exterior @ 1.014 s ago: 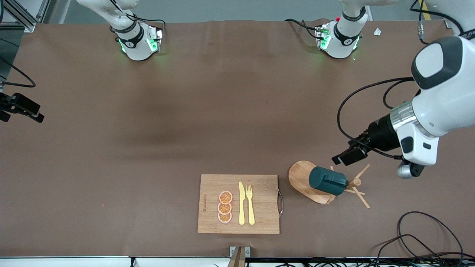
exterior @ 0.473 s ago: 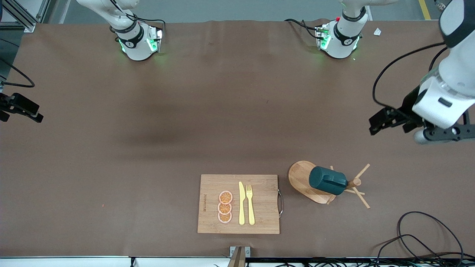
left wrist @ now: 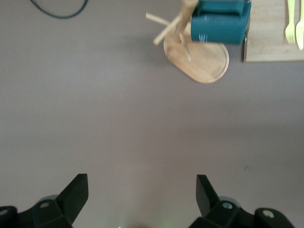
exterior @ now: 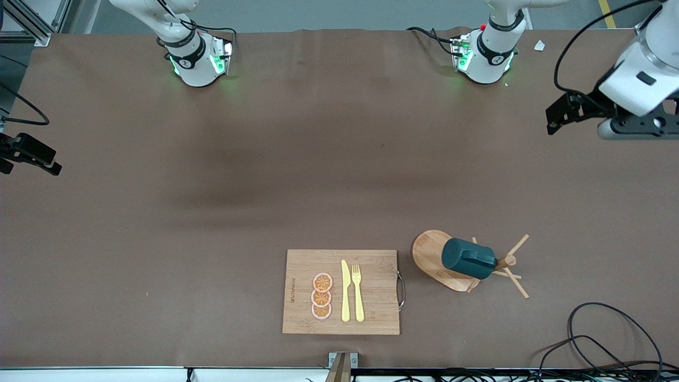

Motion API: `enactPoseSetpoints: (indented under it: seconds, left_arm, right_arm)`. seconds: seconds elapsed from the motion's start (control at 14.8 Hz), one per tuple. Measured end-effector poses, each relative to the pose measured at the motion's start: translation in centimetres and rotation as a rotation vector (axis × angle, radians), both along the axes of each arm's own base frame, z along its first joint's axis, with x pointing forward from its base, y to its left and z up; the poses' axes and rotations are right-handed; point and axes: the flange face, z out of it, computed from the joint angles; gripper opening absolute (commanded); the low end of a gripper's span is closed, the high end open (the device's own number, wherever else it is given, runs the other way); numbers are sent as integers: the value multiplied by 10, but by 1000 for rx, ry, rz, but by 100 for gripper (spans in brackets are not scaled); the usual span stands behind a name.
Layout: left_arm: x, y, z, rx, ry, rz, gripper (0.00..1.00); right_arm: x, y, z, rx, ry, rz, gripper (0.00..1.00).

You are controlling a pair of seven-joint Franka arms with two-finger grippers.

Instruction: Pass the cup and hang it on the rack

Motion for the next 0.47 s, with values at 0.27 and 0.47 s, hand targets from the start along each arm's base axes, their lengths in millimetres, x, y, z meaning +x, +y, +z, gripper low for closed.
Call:
enactPoseSetpoints:
  seconds: [0.27,0.47]
  left_arm:
    - [-23,1,3,-1,1,3,100]
    - [-26,6,11,-3,-19,9,100]
  right_arm:
    - [0,0,0,0,0,0,100]
    - [0,0,0,0,0,0,100]
